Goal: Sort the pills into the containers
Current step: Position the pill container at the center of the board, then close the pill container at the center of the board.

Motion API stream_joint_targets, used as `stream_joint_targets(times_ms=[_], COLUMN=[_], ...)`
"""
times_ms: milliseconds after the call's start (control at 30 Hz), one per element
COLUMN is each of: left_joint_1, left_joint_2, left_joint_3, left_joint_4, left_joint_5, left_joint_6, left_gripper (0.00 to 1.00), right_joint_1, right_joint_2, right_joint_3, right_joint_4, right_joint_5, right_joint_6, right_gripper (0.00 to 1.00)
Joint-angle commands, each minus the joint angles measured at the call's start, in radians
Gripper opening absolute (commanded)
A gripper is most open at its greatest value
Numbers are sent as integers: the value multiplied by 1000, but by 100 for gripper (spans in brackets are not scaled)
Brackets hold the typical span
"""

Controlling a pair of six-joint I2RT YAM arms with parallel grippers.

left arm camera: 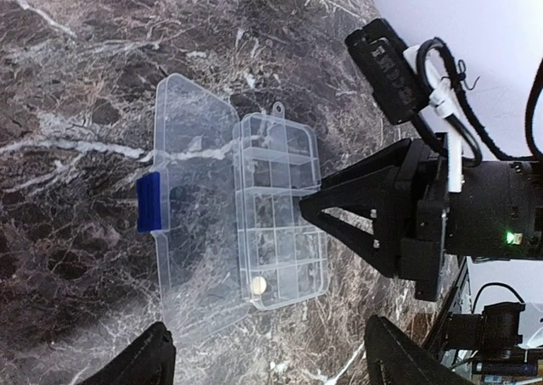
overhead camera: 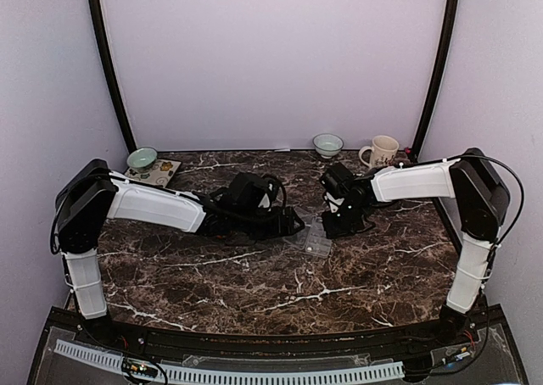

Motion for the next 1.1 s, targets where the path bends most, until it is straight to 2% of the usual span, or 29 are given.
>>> stream_joint_targets(times_ms=[0, 300, 800, 933, 1067], left_joint_1=[-2, 0, 11, 11, 11], left_joint_2=[19, 43, 101, 95, 97], left_joint_3=[26, 33, 67, 61, 63], left_joint_4=[-41, -62, -27, 13, 35], left_joint_5=[34, -18, 23, 34, 54], left_joint_6=[-18, 0, 0, -2, 4], left_gripper=[80, 80, 80, 75, 62], right_joint_1=[-8, -9, -9, -9, -9], right_joint_2=[-31, -34, -23, -19, -16], right_joint_3=[-9, -5, 24, 28, 34], right_joint_4=[12, 17, 6, 6, 4], right_joint_5=[-17, -32, -41, -43, -41], right_joint_6=[-20, -37, -55, -56, -59], right_gripper=[24, 24, 24, 24, 24])
